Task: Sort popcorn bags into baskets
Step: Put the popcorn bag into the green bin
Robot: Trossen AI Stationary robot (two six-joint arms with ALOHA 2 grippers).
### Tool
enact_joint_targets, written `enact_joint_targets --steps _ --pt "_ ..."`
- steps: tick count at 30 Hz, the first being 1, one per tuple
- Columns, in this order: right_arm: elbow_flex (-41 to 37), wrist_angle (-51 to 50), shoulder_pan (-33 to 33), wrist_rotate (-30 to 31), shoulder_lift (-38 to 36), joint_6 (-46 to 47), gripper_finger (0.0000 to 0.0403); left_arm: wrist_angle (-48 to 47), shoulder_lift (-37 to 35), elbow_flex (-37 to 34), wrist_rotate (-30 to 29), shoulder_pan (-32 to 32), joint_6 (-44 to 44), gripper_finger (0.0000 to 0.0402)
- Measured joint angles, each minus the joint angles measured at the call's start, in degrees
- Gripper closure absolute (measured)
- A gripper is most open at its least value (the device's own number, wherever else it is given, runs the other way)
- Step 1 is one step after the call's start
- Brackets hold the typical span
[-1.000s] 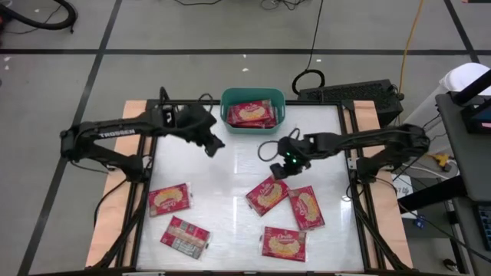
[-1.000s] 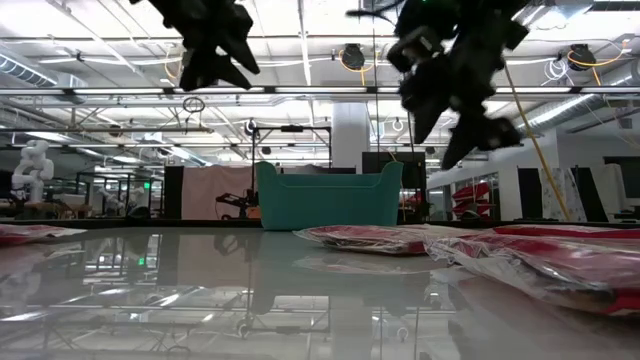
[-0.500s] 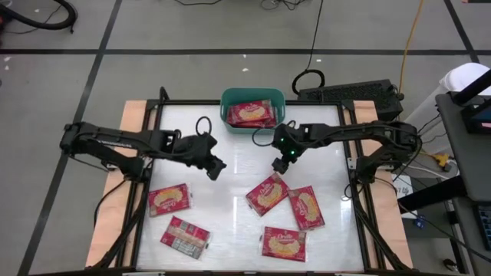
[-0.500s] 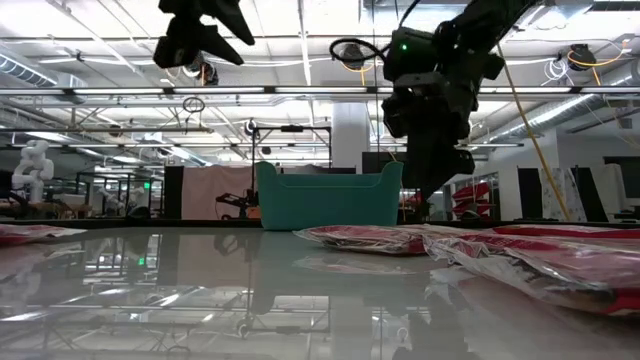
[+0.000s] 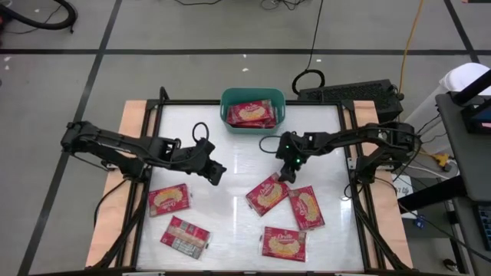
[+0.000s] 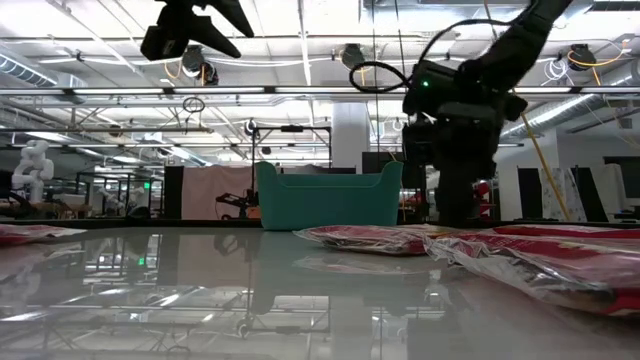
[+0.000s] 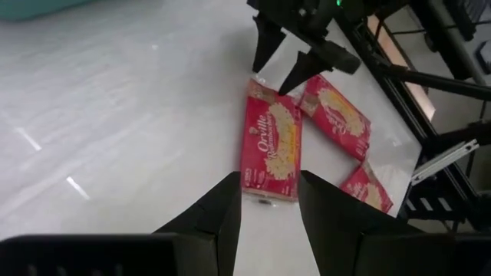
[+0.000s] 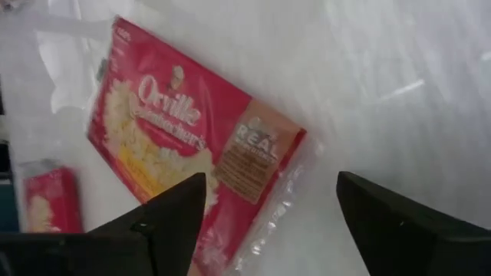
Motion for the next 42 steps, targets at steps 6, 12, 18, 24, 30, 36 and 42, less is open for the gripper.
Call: enact_joint_targets --steps 6,12,18,24,30,36,42 --pt "-4.31 7.81 2.44 0.62 -0.23 -2.19 0.0157 0.69 0.57 0.0 -1.71 -0.27 -1.38 0.027" --pt "-5.76 12.97 5.26 4.87 -0.14 -1.37 0.0215 2.82 0.78 0.0 -2.75 -0.27 -3.01 0.027" --pt "-5.78 14.27 6.37 5.82 0.36 -0.94 0.029 3.33 0.82 -0.02 -5.33 -0.24 -2.64 0.027" --pt "-5.84 14.72 7.05 5.91 0.4 1.66 0.0386 3.47 0.82 -0.01 -6.06 0.19 -0.82 0.027" --pt "-5.84 18.34 7.05 5.66 -0.44 8.16 0.0397 3.4 0.82 -0.02 -6.79 0.19 0.28 0.027" --pt "-5.8 20.16 7.92 4.73 -5.61 14.53 0.0402 2.17 0.82 -0.02 -6.77 0.19 0.51 0.027" --pt "-5.78 19.78 8.16 6.74 -12.86 19.63 0.0402 0.12 0.82 -0.01 -6.77 0.44 1.56 0.027"
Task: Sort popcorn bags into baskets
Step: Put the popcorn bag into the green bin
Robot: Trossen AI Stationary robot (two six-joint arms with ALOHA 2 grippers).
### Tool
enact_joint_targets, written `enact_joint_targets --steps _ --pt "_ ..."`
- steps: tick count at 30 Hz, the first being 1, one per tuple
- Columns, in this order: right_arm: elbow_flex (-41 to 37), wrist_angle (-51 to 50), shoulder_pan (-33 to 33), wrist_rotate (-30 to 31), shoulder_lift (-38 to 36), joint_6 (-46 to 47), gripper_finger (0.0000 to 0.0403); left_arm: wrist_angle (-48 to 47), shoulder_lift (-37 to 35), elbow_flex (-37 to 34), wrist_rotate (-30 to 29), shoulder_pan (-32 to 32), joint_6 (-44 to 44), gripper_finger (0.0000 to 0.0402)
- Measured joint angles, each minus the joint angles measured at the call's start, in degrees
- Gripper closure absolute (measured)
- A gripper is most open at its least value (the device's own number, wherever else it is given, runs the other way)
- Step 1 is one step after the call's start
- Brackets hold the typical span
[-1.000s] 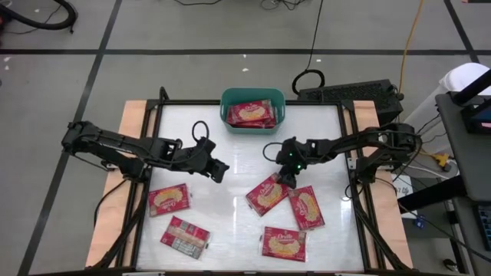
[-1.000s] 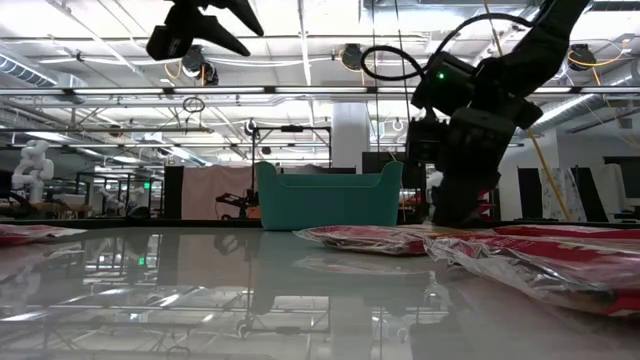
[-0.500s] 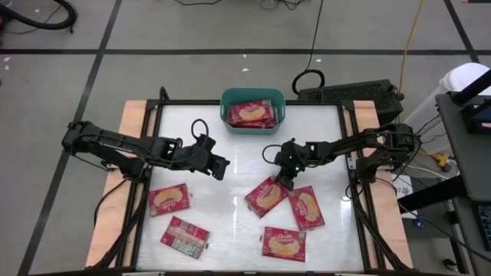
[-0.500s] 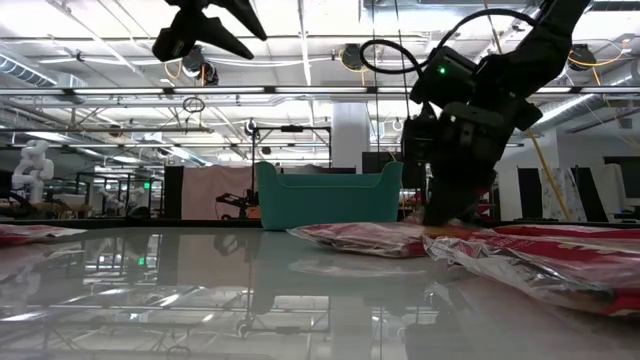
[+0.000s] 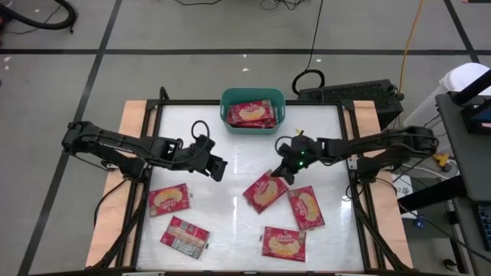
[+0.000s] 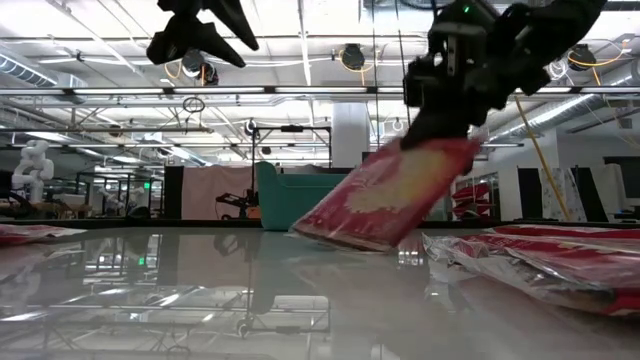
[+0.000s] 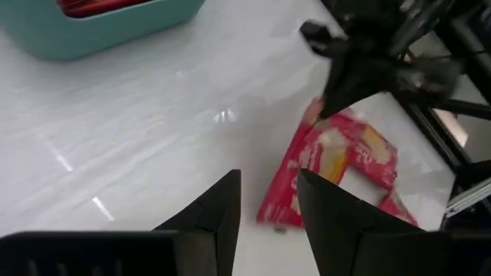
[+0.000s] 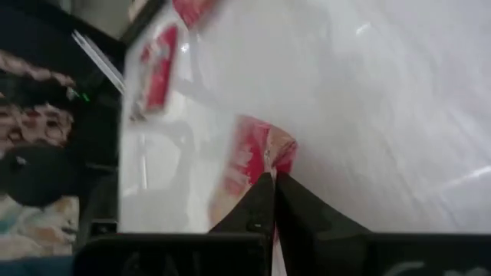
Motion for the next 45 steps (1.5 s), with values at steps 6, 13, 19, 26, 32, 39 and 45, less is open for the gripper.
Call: enact_joint_targets --steps 6,13,19,26,32,39,45 --pt "0.37 -0.12 -0.04 4.51 -6.69 3.75 0.0403 -1.24 0.0 0.01 -0.07 1.13 2.02 0.027" --pt "4.47 -0.9 -0.29 7.55 -9.82 4.97 0.0403 -1.39 0.0 -0.01 -0.07 3.78 5.03 0.027" --pt "12.36 -5.24 -2.81 8.85 -9.82 2.69 0.0403 -1.36 0.0 -0.01 0.42 5.66 5.46 0.027" --pt "17.96 -7.96 -9.46 8.61 -9.82 1.71 0.0403 -0.84 -0.03 -0.01 0.63 6.11 5.36 0.027" --pt "21.3 -8.05 -14.37 8.24 -8.25 1.5 0.0403 0.81 -0.09 -0.01 3.48 6.07 6.27 0.027" --pt "27.92 -6.86 -18.78 8.28 -1.25 0.15 0.0403 0.78 -0.17 -0.01 3.62 6.04 6.34 0.027" --pt "33.1 -4.63 -22.27 8.34 5.98 -0.97 0.0403 0.48 -1.01 -0.01 3.65 6.02 6.34 0.027"
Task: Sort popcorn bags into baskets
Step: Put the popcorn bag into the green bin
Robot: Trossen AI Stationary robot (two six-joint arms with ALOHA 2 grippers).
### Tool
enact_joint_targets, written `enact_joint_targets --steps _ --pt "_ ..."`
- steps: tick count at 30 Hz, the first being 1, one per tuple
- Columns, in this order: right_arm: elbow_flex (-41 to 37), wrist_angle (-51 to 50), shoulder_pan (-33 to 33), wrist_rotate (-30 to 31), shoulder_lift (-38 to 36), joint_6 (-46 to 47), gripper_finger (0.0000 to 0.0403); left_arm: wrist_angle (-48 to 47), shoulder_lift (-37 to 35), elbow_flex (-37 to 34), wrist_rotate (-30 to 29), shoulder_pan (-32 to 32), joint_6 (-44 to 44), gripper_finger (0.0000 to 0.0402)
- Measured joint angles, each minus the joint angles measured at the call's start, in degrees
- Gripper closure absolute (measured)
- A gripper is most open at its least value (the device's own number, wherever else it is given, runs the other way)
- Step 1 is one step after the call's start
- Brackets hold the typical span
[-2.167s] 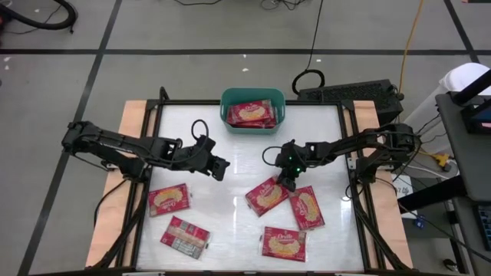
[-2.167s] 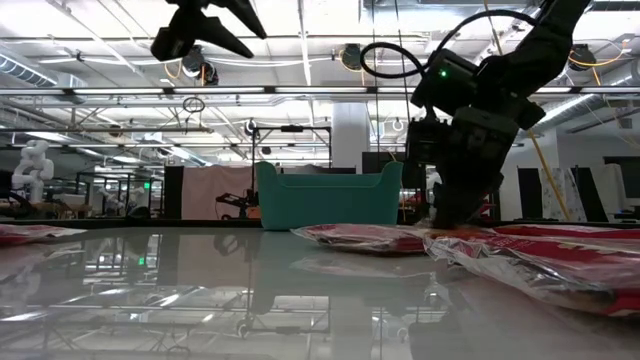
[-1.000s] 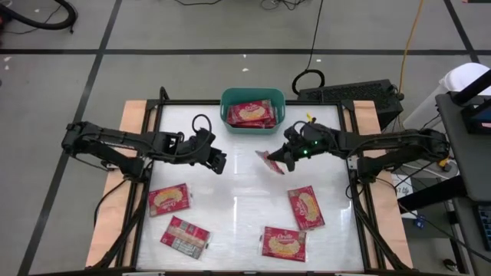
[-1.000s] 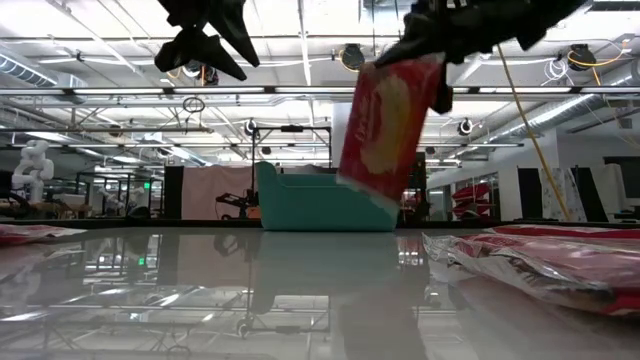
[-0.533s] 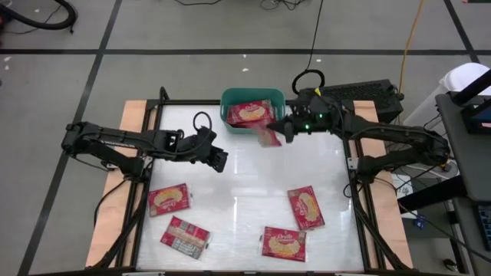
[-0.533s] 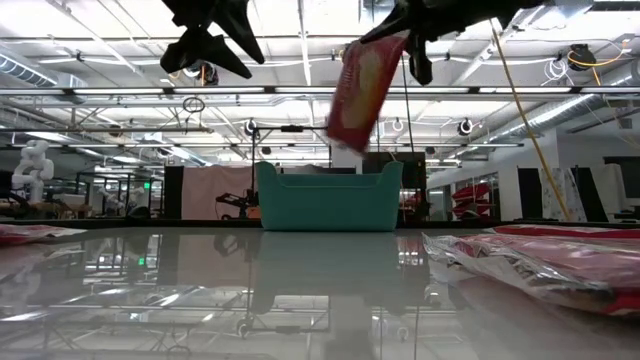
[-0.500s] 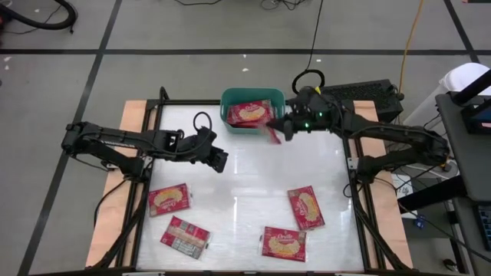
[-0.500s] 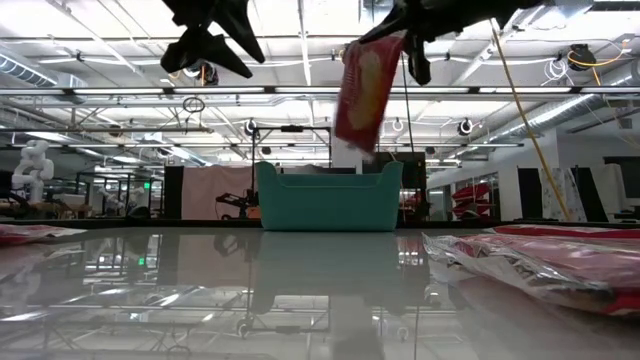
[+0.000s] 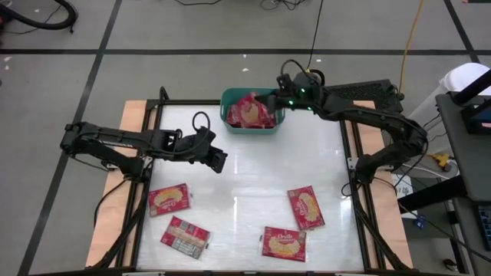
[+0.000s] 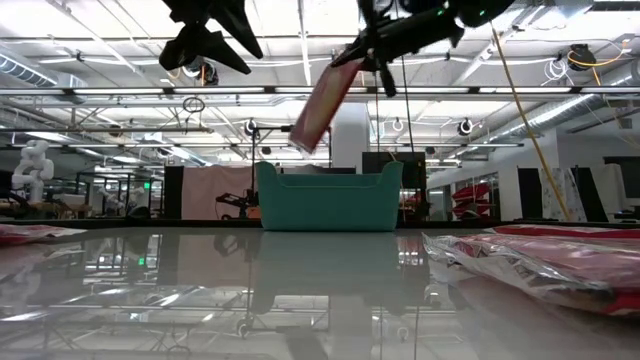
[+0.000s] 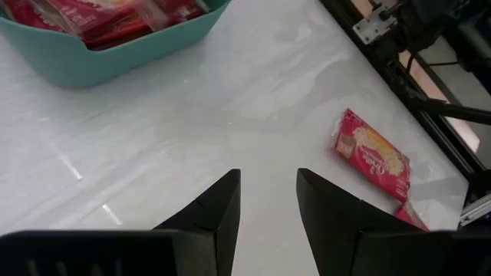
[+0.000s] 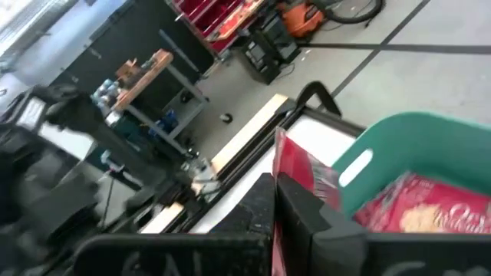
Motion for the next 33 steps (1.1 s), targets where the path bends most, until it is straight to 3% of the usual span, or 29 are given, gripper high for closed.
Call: enact_joint_targets --steps 9,17,23,33 --pt "1.19 9.4 -4.53 0.72 8.71 4.02 0.0403 -0.53 -0.78 0.0 -0.02 0.0 0.04 0.027" --pt "1.14 15.72 -4.84 0.32 13.73 9.37 0.0403 -0.52 -0.76 0.0 -0.02 0.0 1.05 0.027" --pt "1.1 15.08 -4.94 3.16 13.69 9.27 0.0403 -0.67 -0.76 0.0 -0.04 0.07 1.39 0.027" --pt "1.08 3.67 -4.83 7.58 13.74 3.06 0.0403 -0.74 -0.76 0.0 -0.04 0.07 1.97 0.027"
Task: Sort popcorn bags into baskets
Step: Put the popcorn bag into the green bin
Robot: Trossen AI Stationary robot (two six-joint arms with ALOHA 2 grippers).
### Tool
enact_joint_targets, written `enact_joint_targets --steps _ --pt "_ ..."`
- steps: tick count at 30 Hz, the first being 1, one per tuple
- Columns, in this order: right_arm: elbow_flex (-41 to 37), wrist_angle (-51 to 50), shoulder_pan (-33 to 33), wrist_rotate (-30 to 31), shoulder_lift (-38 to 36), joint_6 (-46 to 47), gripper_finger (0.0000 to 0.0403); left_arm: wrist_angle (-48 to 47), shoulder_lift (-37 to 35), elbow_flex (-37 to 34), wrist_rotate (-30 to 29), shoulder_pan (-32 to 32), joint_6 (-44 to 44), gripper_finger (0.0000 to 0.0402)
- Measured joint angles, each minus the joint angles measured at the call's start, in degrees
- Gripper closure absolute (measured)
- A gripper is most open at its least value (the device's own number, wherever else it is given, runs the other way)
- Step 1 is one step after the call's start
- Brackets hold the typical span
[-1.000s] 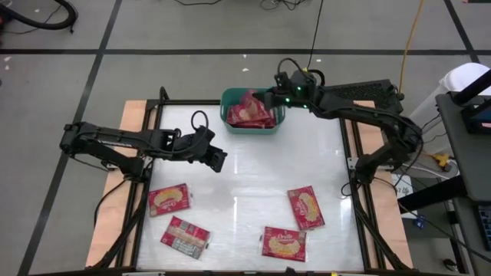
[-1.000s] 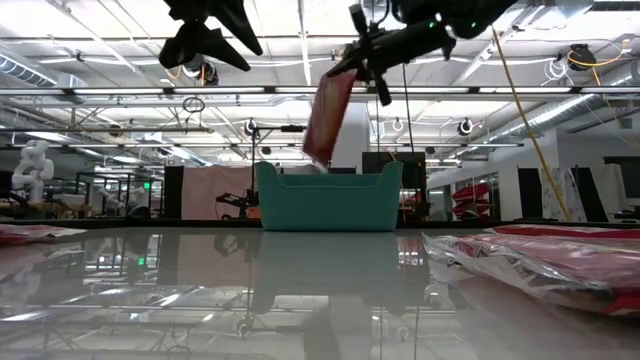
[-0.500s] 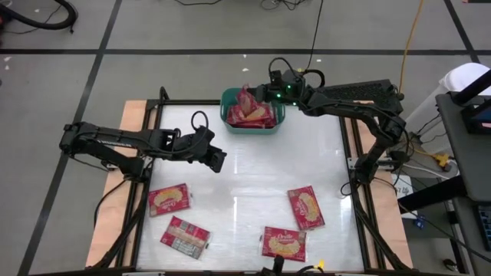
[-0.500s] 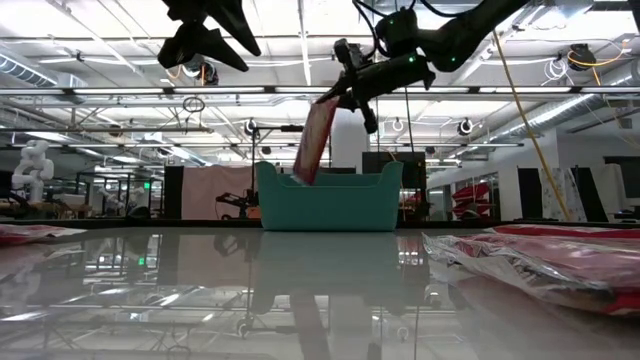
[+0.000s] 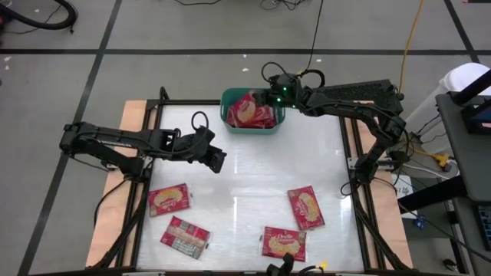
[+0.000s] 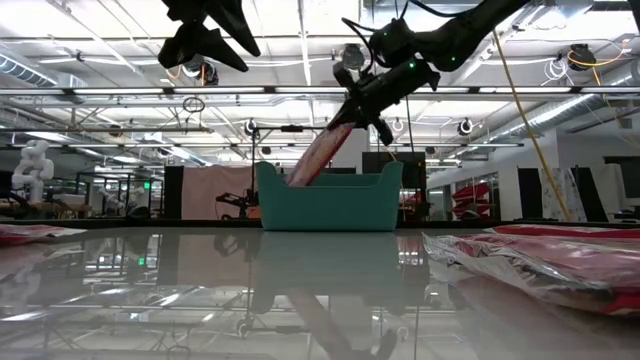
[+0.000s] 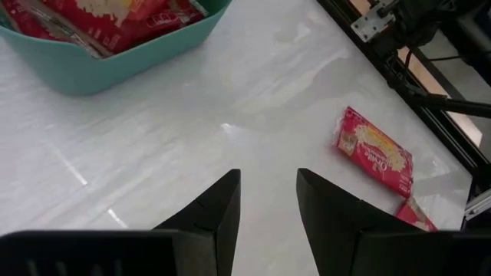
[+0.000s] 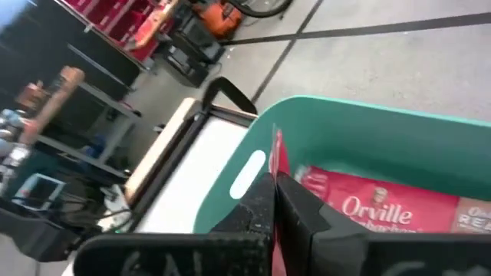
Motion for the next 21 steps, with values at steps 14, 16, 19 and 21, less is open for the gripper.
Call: enact_joint_targets --steps 14,16,19,21 --pt "-3.51 0.59 -0.78 10.96 -0.04 3.28 0.0403 0.01 0.02 0.0 0.02 0.0 0.64 0.027" --pt "-4.84 0.5 -0.88 12.84 -0.04 5.34 0.0403 0.03 0.02 0.0 0.0 0.0 0.64 0.027" --pt "-7.07 0.78 -0.88 16.36 -0.04 6.02 0.0403 0.16 0.02 0.0 0.16 0.0 0.66 0.027" --pt "-7.88 0.76 -0.97 16.87 -0.04 5.67 0.0398 0.12 0.02 0.0 0.81 0.0 0.57 0.027"
